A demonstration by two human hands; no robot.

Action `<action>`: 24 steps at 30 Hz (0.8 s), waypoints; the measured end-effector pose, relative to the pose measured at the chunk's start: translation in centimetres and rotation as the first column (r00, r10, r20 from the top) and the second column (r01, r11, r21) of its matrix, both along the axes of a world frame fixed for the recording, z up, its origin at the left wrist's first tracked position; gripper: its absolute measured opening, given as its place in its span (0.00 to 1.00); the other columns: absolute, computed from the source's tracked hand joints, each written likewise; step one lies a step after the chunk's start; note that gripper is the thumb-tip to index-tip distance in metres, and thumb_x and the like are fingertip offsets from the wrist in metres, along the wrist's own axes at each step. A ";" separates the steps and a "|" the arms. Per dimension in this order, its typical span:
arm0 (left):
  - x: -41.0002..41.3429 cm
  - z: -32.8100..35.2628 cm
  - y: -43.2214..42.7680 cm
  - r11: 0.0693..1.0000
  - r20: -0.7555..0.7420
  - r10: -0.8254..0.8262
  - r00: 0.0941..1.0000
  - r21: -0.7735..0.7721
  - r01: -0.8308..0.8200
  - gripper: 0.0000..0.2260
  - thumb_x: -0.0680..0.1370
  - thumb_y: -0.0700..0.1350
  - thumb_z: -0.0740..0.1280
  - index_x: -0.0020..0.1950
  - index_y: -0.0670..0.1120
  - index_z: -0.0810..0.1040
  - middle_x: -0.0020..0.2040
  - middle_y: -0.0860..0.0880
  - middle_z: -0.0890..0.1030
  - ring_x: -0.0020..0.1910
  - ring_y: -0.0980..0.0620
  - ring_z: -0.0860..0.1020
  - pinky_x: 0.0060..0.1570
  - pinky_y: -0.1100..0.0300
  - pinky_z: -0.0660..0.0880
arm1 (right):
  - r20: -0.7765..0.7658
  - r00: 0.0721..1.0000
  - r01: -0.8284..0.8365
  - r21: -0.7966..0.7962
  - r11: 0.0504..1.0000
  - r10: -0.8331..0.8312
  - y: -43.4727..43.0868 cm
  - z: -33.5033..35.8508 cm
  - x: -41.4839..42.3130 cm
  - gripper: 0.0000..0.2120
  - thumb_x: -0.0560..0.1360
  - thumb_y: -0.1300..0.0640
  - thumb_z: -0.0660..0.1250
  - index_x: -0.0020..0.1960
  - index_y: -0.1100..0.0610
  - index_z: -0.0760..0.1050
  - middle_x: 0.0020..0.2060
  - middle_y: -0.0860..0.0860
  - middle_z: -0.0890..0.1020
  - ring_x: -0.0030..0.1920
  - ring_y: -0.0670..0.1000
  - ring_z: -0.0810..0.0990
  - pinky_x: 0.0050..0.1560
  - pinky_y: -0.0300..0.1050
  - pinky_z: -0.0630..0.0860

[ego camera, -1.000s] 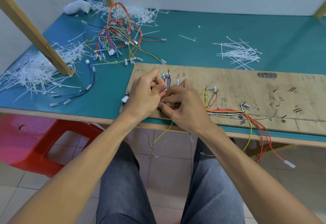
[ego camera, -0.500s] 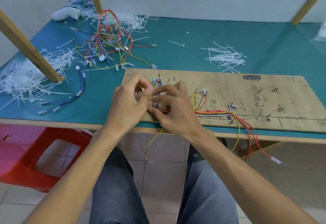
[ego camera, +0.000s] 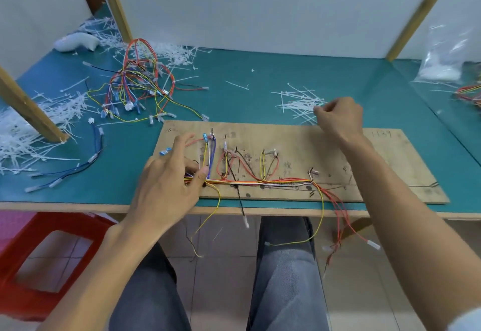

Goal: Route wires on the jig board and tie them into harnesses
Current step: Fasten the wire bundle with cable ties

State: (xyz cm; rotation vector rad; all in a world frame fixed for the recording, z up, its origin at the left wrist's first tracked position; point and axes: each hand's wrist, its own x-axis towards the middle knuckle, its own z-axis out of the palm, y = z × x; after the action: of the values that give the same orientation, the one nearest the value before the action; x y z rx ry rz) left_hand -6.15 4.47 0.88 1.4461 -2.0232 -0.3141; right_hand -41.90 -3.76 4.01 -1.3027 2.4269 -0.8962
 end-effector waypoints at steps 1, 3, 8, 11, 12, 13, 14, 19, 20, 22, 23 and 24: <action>0.0 0.1 0.1 1.000 0.014 0.002 1.000 0.000 -0.002 0.28 0.78 0.50 0.75 0.74 0.56 0.66 0.43 0.63 0.86 0.48 0.53 0.81 0.56 0.49 0.72 | -0.010 1.000 0.006 0.080 0.997 -0.005 -0.5 -0.3 -1.1 0.21 0.77 0.48 0.72 0.44 0.67 0.84 0.39 0.64 0.86 0.46 0.64 0.84 0.48 0.55 0.81; 0.0 0.2 0.1 1.000 0.028 0.004 1.000 0.001 -0.004 0.27 0.77 0.50 0.75 0.73 0.57 0.68 0.41 0.64 0.85 0.48 0.49 0.84 0.57 0.47 0.74 | -0.029 0.999 -0.030 0.204 0.979 0.037 -1.3 -1.0 -2.0 0.25 0.76 0.42 0.75 0.47 0.66 0.84 0.42 0.63 0.85 0.47 0.63 0.84 0.49 0.56 0.82; 0.0 0.3 0.0 1.000 0.039 -0.002 0.999 0.005 0.002 0.27 0.77 0.51 0.75 0.72 0.57 0.68 0.40 0.64 0.85 0.48 0.50 0.85 0.57 0.47 0.75 | -0.058 0.991 -0.102 0.229 0.968 0.119 -2.9 -1.9 -2.0 0.16 0.73 0.44 0.80 0.44 0.57 0.85 0.43 0.55 0.85 0.49 0.58 0.83 0.56 0.58 0.82; 0.1 0.3 0.0 1.000 0.033 -0.003 0.999 0.017 0.003 0.26 0.77 0.52 0.75 0.72 0.57 0.67 0.41 0.65 0.85 0.50 0.51 0.84 0.58 0.46 0.75 | -0.118 0.982 -0.104 0.312 0.944 0.147 -3.7 -1.6 -2.2 0.13 0.72 0.49 0.80 0.46 0.58 0.84 0.42 0.57 0.84 0.43 0.59 0.84 0.46 0.51 0.83; 0.1 0.3 0.0 1.000 0.035 -0.006 0.999 0.016 0.005 0.26 0.78 0.51 0.75 0.72 0.57 0.67 0.41 0.65 0.85 0.50 0.51 0.84 0.58 0.46 0.75 | -0.146 0.975 -0.111 0.339 0.934 0.169 -3.9 -1.4 -2.2 0.12 0.72 0.51 0.79 0.46 0.58 0.83 0.40 0.57 0.84 0.39 0.58 0.84 0.41 0.48 0.82; 0.1 0.3 0.1 1.000 0.037 -0.004 0.999 0.013 0.004 0.26 0.78 0.51 0.75 0.72 0.57 0.68 0.42 0.64 0.85 0.50 0.50 0.84 0.58 0.46 0.74 | -0.172 0.964 -0.131 0.361 0.923 0.204 -4.2 -1.2 -2.2 0.10 0.72 0.53 0.78 0.46 0.59 0.82 0.39 0.57 0.83 0.35 0.58 0.84 0.36 0.48 0.83; 0.0 0.4 0.1 1.000 0.040 0.000 0.999 0.007 -0.001 0.25 0.78 0.50 0.75 0.72 0.56 0.68 0.42 0.64 0.86 0.50 0.48 0.84 0.56 0.47 0.74 | -0.202 0.946 -0.164 0.378 0.911 0.254 -4.5 -1.1 -2.3 0.08 0.73 0.55 0.76 0.45 0.59 0.81 0.39 0.58 0.82 0.32 0.58 0.84 0.34 0.49 0.83; -0.1 0.5 0.4 1.000 0.035 0.002 0.999 -0.009 -0.002 0.21 0.81 0.48 0.71 0.72 0.52 0.70 0.44 0.59 0.87 0.49 0.43 0.83 0.52 0.50 0.70 | -0.374 0.810 -0.274 0.441 0.855 0.452 -5.0 -1.2 -2.5 0.10 0.78 0.61 0.70 0.40 0.59 0.72 0.41 0.59 0.81 0.36 0.57 0.80 0.31 0.45 0.75; 0.0 0.5 0.4 1.000 0.039 -0.007 0.999 0.002 0.007 0.20 0.82 0.48 0.70 0.72 0.52 0.69 0.45 0.58 0.88 0.50 0.43 0.84 0.54 0.49 0.72 | -0.403 0.797 -0.264 0.439 0.859 0.450 -4.9 -1.2 -2.8 0.12 0.79 0.60 0.69 0.40 0.58 0.70 0.42 0.58 0.80 0.38 0.58 0.79 0.35 0.45 0.73; 0.1 0.6 0.3 0.999 0.046 -0.024 0.999 0.026 0.022 0.18 0.83 0.48 0.68 0.72 0.52 0.68 0.46 0.56 0.88 0.51 0.42 0.84 0.56 0.46 0.75 | -0.450 0.782 -0.239 0.422 0.875 0.431 -4.4 -1.0 -3.2 0.11 0.81 0.57 0.69 0.43 0.58 0.71 0.45 0.59 0.79 0.44 0.61 0.78 0.41 0.49 0.72; 0.2 0.6 0.2 0.999 0.040 -0.027 0.999 0.035 0.026 0.18 0.84 0.48 0.67 0.72 0.53 0.67 0.46 0.55 0.88 0.50 0.41 0.84 0.55 0.45 0.75 | -0.469 0.779 -0.228 0.408 0.884 0.417 -4.2 -0.7 -3.4 0.07 0.81 0.57 0.70 0.46 0.58 0.75 0.47 0.61 0.80 0.46 0.63 0.79 0.43 0.51 0.73; 0.2 0.5 0.2 0.999 0.031 -0.029 0.999 0.043 0.027 0.17 0.84 0.47 0.65 0.71 0.54 0.67 0.45 0.55 0.88 0.49 0.41 0.84 0.53 0.46 0.75 | -0.486 0.775 -0.222 0.391 0.893 0.405 -4.0 -0.3 -3.7 0.04 0.81 0.59 0.70 0.50 0.60 0.79 0.49 0.63 0.81 0.48 0.65 0.80 0.44 0.52 0.74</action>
State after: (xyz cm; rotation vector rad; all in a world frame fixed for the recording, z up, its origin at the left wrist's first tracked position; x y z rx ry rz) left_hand -5.90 4.65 1.42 1.4579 -2.0751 -0.3503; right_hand -45.60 -7.75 3.70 -1.9692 2.4621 -0.0121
